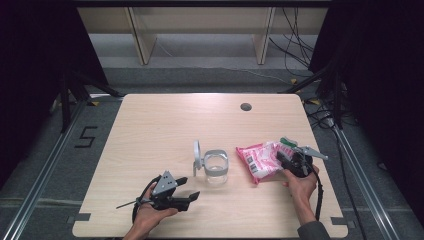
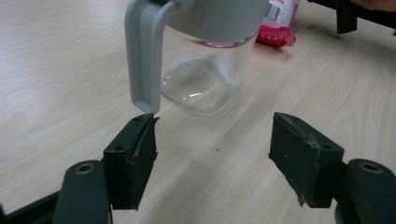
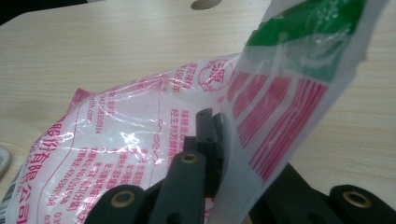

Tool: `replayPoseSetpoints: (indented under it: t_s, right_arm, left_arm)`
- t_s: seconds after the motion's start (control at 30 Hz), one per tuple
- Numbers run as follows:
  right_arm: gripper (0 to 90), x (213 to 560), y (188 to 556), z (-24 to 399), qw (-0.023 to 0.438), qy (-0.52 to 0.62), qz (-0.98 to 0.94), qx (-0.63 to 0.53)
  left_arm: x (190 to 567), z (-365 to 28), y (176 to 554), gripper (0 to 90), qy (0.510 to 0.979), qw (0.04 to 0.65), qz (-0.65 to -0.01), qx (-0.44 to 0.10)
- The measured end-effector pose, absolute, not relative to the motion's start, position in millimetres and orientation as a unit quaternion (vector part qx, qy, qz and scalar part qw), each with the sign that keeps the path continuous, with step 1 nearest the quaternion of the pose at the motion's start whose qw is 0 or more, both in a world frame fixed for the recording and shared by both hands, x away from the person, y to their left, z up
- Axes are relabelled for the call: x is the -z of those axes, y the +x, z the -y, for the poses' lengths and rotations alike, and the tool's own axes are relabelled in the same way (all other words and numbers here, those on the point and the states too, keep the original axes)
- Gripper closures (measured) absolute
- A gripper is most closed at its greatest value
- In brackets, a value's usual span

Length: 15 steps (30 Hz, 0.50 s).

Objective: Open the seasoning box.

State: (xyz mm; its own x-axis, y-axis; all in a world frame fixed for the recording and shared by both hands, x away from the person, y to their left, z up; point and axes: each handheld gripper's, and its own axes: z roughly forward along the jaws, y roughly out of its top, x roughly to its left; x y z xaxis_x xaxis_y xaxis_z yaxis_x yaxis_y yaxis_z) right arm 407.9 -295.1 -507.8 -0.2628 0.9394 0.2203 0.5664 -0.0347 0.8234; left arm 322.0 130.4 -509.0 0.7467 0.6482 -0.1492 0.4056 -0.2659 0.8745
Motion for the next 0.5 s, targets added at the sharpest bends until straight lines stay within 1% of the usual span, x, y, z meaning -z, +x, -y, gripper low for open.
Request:
replayPoseSetpoints:
  t_s: [0.03,0.1,0.13,0.17,0.2,0.23,0.3,0.37,0.4,0.47,0.5]
  right_arm:
    - [88.2,509,408,292,0.203,0.579,-0.650,-0.449]
    - [89.2,509,409,291,0.212,0.573,-0.656,-0.443]
    - [89.6,507,409,289,0.208,0.573,-0.658,-0.442]
    - [90.0,506,408,289,0.206,0.574,-0.663,-0.433]
    - [90.0,506,408,289,0.214,0.567,-0.666,-0.435]
    - [90.0,507,412,291,0.232,0.549,-0.673,-0.437]
    - [90.0,503,409,289,0.223,0.559,-0.667,-0.439]
    - [90.0,499,409,289,0.228,0.547,-0.669,-0.449]
    - [90.0,495,407,287,0.222,0.550,-0.665,-0.455]
    - [90.0,488,406,286,0.238,0.525,-0.668,-0.471]
    - [90.0,485,407,287,0.249,0.508,-0.673,-0.476]
  left_arm:
    - [509,-130,322,31.0,0.786,0.505,-0.336,-0.120]
    - [509,-130,322,31.1,0.785,0.506,-0.336,-0.119]
    - [509,-132,323,31.9,0.796,0.490,-0.330,-0.130]
    - [509,-130,322,32.2,0.791,0.496,-0.333,-0.129]
    - [510,-130,322,32.2,0.793,0.495,-0.332,-0.126]
    - [510,-130,322,32.2,0.789,0.499,-0.335,-0.123]
    - [510,-130,322,32.1,0.793,0.497,-0.331,-0.123]
    - [509,-130,322,32.0,0.791,0.502,-0.324,-0.128]
    - [510,-129,320,31.9,0.785,0.505,-0.337,-0.122]
    - [509,-129,320,31.9,0.794,0.495,-0.331,-0.126]
    - [509,-127,319,32.0,0.790,0.499,-0.332,-0.124]
